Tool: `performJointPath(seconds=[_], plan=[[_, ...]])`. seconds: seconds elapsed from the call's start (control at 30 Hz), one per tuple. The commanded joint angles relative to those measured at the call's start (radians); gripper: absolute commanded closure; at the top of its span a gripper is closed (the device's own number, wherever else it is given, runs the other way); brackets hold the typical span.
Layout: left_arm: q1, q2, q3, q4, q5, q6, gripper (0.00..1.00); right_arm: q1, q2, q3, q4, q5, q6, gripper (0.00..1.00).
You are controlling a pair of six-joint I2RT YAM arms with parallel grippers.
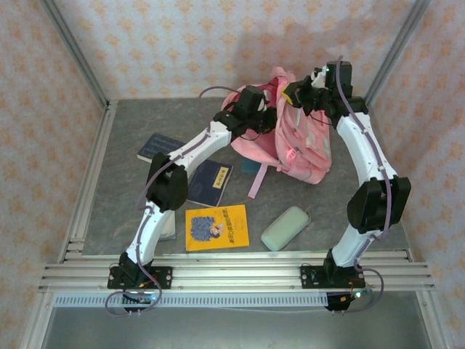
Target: Pack books, pencil case, and school supplies into a backpack
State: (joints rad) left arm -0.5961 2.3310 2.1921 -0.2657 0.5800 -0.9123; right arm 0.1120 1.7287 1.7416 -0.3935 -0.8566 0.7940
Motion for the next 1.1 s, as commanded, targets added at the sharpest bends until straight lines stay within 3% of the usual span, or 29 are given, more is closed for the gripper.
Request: performJointPath(seconds=[0.0, 0.13, 0.23, 0.3, 0.53, 0.73, 1.07], plan=[[-0.06, 0.076, -0.023, 0.17, 0.032, -0.084, 0.91, 0.018, -0.033, 0.033, 0.346, -0.146, 0.11, 1.0], [-0.08, 0.17, 0.097, 0.147, 0.017, -0.09, 0.83, 0.018, -0.015, 0.0, 0.511, -0.171, 0.243, 1.0], [-0.085, 0.231, 0.192, 0.118, 0.02, -0.111, 0.55, 0.018, -0.011, -0.002, 0.521, -0.149, 0.263, 1.0], [-0.085, 0.229, 0.202, 0.115, 0.021, -0.106, 0.44, 0.018, -0.01, 0.0, 0.49, -0.135, 0.245, 1.0], [-0.07, 0.123, 0.118, 0.068, 0.0, -0.029, 0.28, 0.009, -0.032, 0.028, 0.266, -0.048, 0.073, 1.0], [-0.041, 0.012, 0.007, 0.022, -0.008, 0.038, 0.23, 0.001, -0.062, 0.05, 0.029, 0.114, -0.134, 1.0], [0.006, -0.132, -0.097, -0.037, -0.007, 0.113, 0.21, 0.001, -0.082, 0.045, -0.142, 0.323, -0.285, 1.0]])
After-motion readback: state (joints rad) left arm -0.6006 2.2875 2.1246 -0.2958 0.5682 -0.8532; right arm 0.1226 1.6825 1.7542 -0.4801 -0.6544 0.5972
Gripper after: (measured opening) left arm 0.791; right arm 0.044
